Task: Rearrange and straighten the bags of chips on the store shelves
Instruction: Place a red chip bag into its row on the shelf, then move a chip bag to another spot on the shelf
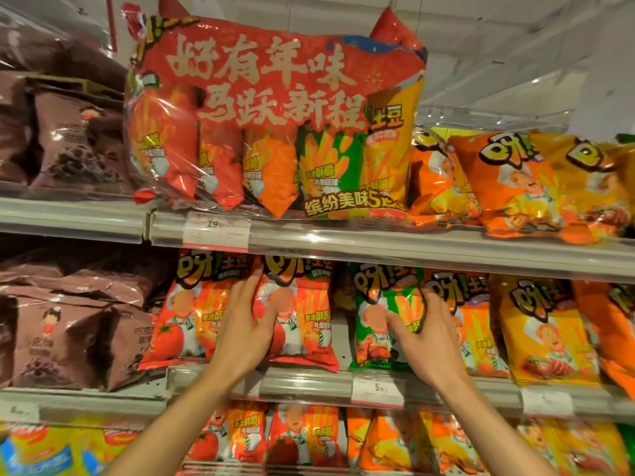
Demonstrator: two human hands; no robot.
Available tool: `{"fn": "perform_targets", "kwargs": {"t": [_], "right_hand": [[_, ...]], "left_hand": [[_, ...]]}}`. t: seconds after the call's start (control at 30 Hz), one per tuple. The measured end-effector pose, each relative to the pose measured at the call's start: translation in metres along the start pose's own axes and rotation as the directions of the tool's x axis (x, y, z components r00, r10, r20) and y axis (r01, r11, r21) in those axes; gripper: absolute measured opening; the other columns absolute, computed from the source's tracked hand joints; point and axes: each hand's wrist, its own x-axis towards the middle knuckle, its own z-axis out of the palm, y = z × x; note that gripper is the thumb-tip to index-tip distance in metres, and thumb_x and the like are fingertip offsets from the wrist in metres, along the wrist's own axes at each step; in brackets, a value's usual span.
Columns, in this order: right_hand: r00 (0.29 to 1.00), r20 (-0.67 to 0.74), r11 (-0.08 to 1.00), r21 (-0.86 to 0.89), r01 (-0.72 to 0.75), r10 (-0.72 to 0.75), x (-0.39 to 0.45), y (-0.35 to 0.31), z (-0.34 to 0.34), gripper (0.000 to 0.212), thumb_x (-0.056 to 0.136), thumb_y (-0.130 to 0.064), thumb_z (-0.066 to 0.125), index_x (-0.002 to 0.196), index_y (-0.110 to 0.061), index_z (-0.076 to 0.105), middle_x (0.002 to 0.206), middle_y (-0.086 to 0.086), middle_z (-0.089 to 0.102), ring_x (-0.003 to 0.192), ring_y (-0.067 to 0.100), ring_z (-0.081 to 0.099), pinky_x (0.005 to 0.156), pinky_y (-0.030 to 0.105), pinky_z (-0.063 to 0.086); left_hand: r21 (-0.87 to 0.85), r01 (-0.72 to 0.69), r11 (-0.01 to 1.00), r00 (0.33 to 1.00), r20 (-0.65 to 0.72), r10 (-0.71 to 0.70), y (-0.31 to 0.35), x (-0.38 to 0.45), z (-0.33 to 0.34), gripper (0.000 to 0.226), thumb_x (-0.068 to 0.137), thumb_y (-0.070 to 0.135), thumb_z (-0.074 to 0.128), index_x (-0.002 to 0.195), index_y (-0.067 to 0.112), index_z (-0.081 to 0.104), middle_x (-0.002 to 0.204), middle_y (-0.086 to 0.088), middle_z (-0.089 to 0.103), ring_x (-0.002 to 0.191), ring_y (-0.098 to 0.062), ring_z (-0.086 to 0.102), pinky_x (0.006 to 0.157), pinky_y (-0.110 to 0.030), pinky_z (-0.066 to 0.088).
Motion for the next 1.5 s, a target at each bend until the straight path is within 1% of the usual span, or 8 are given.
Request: {"fn": "perform_targets", "kwargs": {"t": [0.27, 0.37, 0.47, 0.67, 0.8, 1.0, 1.27, 1.5], "right_hand": [[1.0, -0.002, 1.0, 0.015, 0.009, -0.009, -0.003, 0.003, 0.003, 0.081, 0.09, -0.051, 0.062, 0.152, -0.011, 0.028, 0.155, 0.008, 0.035, 0.142, 0.025, 0.033, 0.113, 0.038, 0.03], [1.0, 0.009, 0.999, 0.054, 0.003, -0.003, -0.004, 0.003, 0.007, 0.081, 0.09, -0.05, 0.063, 0.152, -0.011, 0.027, 0.155, 0.008, 0.034, 0.142, 0.024, 0.033, 0.113, 0.039, 0.03], [1.0, 0.004, 0.998, 0.068, 0.009, -0.009, -0.005, 0.002, 0.01, 0.08, 0.09, -0.049, 0.063, 0.152, -0.012, 0.028, 0.154, 0.008, 0.035, 0.141, 0.024, 0.034, 0.112, 0.039, 0.031], [1.0, 0.015, 0.997, 0.079, 0.0, -0.001, -0.008, 0.0, 0.014, 0.078, 0.092, -0.051, 0.059, 0.152, -0.013, 0.027, 0.155, 0.006, 0.035, 0.142, 0.022, 0.032, 0.114, 0.037, 0.029], [1.0, 0.025, 0.992, 0.122, -0.011, 0.008, -0.008, -0.002, 0.014, 0.078, 0.092, -0.05, 0.06, 0.152, -0.013, 0.028, 0.154, 0.006, 0.036, 0.14, 0.02, 0.033, 0.113, 0.035, 0.03], [0.999, 0.049, 0.978, 0.208, -0.025, 0.015, -0.006, -0.003, 0.004, 0.079, 0.089, -0.053, 0.063, 0.151, -0.018, 0.029, 0.154, 0.001, 0.034, 0.141, 0.017, 0.033, 0.109, 0.031, 0.031], [0.994, 0.087, 0.941, 0.323, -0.096, 0.071, -0.005, -0.008, -0.018, 0.067, 0.09, -0.051, 0.063, 0.147, -0.028, 0.034, 0.14, -0.009, 0.044, 0.121, 0.003, 0.04, 0.096, 0.024, 0.034], [0.984, 0.15, 0.92, 0.363, -0.149, 0.1, -0.025, 0.005, -0.032, 0.063, 0.084, -0.058, 0.068, 0.138, -0.036, 0.045, 0.133, -0.013, 0.056, 0.123, 0.005, 0.051, 0.102, 0.031, 0.046]], "left_hand": [[0.331, -0.022, 0.943, 0.987, 0.156, -0.032, -0.021, 0.01, 0.017, 0.061, 0.103, 0.044, 0.042, 0.154, 0.014, 0.03, 0.13, -0.013, 0.048, 0.122, -0.03, 0.05, 0.098, -0.035, 0.042], [0.434, -0.15, 0.888, 0.989, 0.074, 0.131, -0.021, 0.006, 0.018, 0.052, 0.104, 0.044, 0.042, 0.147, 0.014, 0.041, 0.131, -0.017, 0.047, 0.127, -0.033, 0.044, 0.1, -0.044, 0.046], [0.536, -0.367, 0.76, 0.928, 0.149, 0.342, -0.02, 0.005, 0.023, 0.05, 0.104, 0.046, 0.038, 0.146, 0.02, 0.046, 0.142, -0.016, 0.047, 0.135, -0.032, 0.042, 0.11, -0.047, 0.038], [0.595, -0.42, 0.686, 0.903, 0.352, 0.247, -0.034, 0.003, 0.03, 0.062, 0.102, 0.061, 0.01, 0.157, 0.032, 0.004, 0.167, -0.007, 0.014, 0.154, -0.022, 0.001, 0.122, -0.035, -0.011], [0.578, -0.418, 0.701, 0.905, 0.326, 0.272, -0.031, 0.005, 0.029, 0.063, 0.102, 0.061, 0.018, 0.157, 0.031, 0.023, 0.162, -0.008, 0.028, 0.153, -0.025, 0.013, 0.124, -0.042, 0.0], [0.23, -0.339, 0.912, 0.94, 0.128, 0.317, 0.006, -0.012, 0.035, 0.047, 0.096, 0.048, 0.045, 0.134, 0.023, 0.058, 0.133, 0.007, 0.05, 0.125, -0.004, 0.039, 0.102, -0.028, 0.038], [-0.065, -0.102, 0.993, 0.931, 0.344, 0.118, 0.046, -0.021, 0.061, 0.065, 0.094, 0.063, 0.046, 0.152, 0.051, 0.019, 0.157, 0.018, 0.029, 0.139, -0.004, 0.036, 0.114, -0.036, 0.036], [-0.222, 0.068, 0.973, 0.928, 0.372, 0.02, 0.054, -0.043, 0.082, 0.069, 0.09, 0.071, 0.044, 0.147, 0.064, 0.007, 0.136, -0.007, 0.056, 0.1, -0.006, 0.059, 0.079, -0.018, 0.042]]}}
